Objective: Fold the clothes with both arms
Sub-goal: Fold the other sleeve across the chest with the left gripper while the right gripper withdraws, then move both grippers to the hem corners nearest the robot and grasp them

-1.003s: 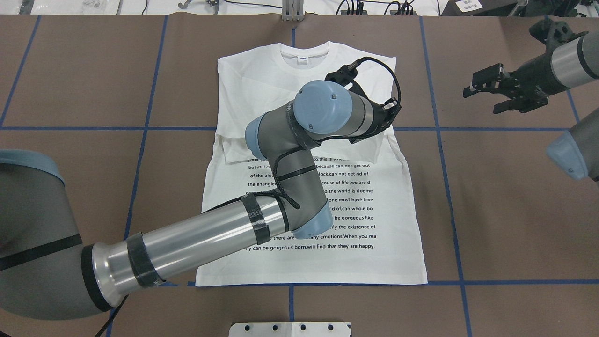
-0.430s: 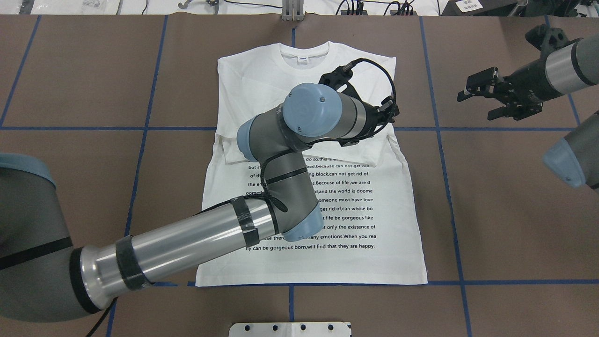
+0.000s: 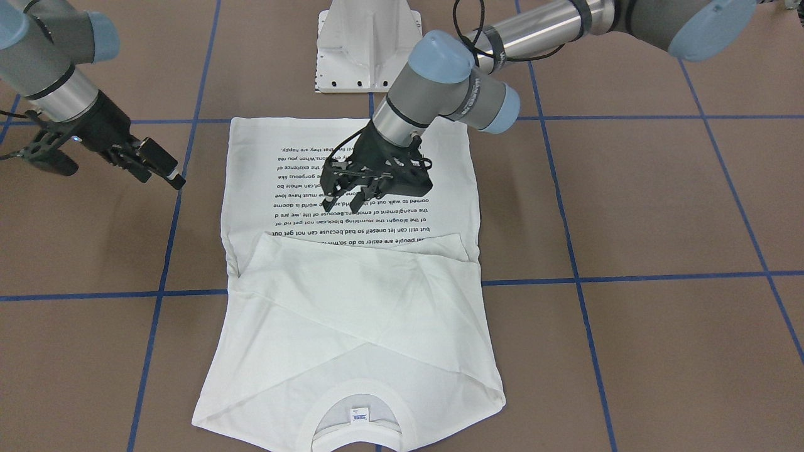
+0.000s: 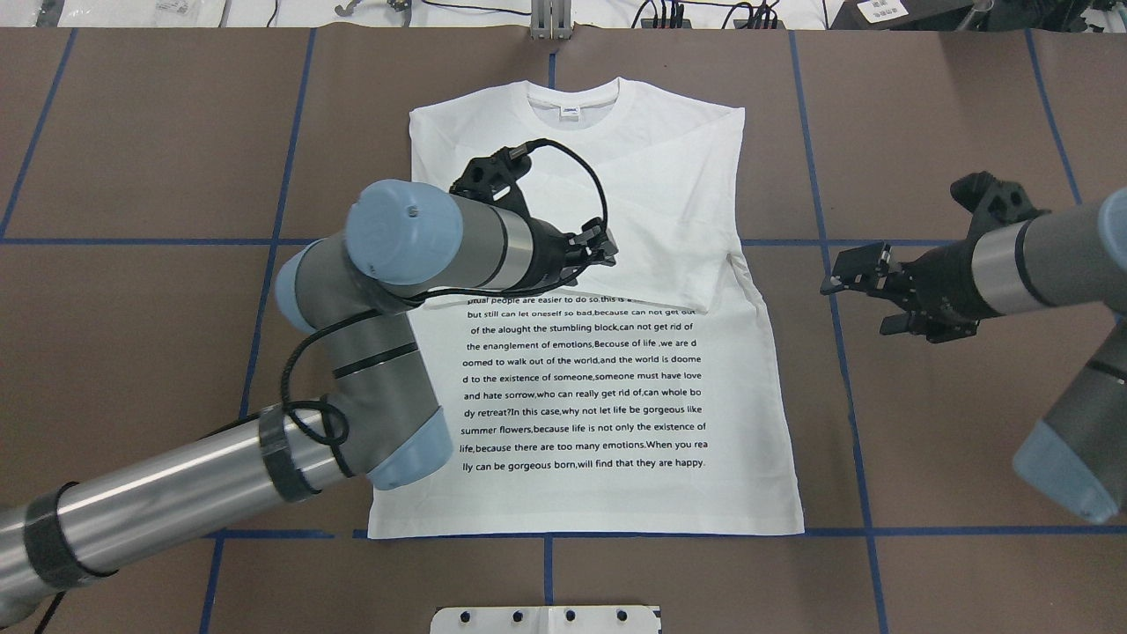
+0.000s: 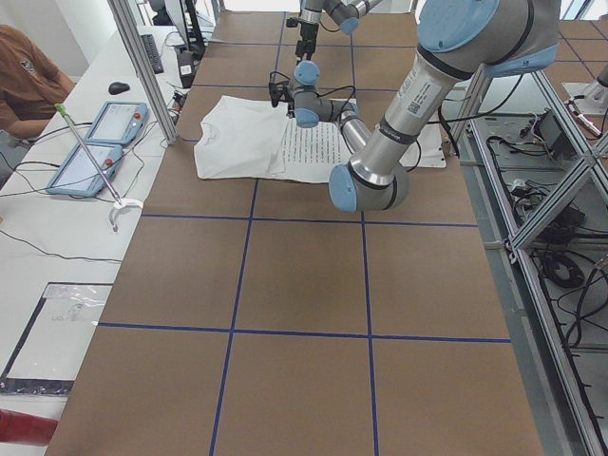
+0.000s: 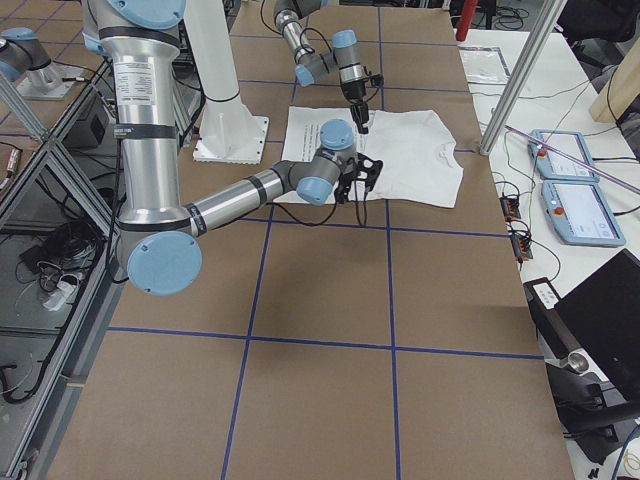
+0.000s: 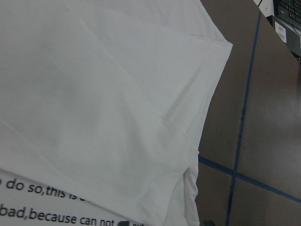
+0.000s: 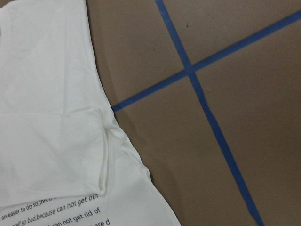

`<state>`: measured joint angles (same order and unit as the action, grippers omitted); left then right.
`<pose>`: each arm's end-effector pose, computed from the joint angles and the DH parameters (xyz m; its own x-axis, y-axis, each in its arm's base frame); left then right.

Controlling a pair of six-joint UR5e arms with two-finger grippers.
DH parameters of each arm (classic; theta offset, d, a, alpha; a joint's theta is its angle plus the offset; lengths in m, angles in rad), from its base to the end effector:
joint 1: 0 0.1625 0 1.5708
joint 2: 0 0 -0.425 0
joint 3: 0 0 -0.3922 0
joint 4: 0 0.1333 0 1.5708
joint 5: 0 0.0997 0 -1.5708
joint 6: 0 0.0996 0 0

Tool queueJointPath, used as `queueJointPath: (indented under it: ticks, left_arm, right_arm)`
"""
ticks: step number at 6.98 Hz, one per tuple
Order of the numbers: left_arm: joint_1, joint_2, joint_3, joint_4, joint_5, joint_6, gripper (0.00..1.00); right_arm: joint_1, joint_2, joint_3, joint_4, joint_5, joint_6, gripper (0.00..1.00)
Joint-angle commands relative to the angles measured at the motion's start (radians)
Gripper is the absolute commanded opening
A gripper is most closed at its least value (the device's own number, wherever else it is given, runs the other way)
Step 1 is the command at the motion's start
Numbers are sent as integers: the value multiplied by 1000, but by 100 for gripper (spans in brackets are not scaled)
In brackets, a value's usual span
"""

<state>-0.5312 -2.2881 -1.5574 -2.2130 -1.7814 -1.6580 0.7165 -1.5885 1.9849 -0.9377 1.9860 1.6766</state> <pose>0.5427 -0.4493 0.1534 0.1635 -0.1949 -0.9671 0.3352 0.9330 -0.1313 -0.3036 -0.3879 0.3975 0.3505 0.4333 0.8303 -0.3794 0.8762 -0.2972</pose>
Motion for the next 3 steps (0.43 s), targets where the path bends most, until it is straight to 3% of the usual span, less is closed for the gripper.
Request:
queueJointPath:
  ticks: [1, 2, 3]
  left_arm:
    - [-1, 148, -288, 238, -1, 30, 60]
    - [0, 189, -382, 307, -3, 23, 61]
    - [13, 256, -442, 329, -4, 11, 62]
  right_arm:
    - [-274, -33, 80, -74, -275, 229, 98]
    - [-348, -30, 121, -163, -344, 317, 98]
    - [-405, -30, 121, -177, -372, 368, 98]
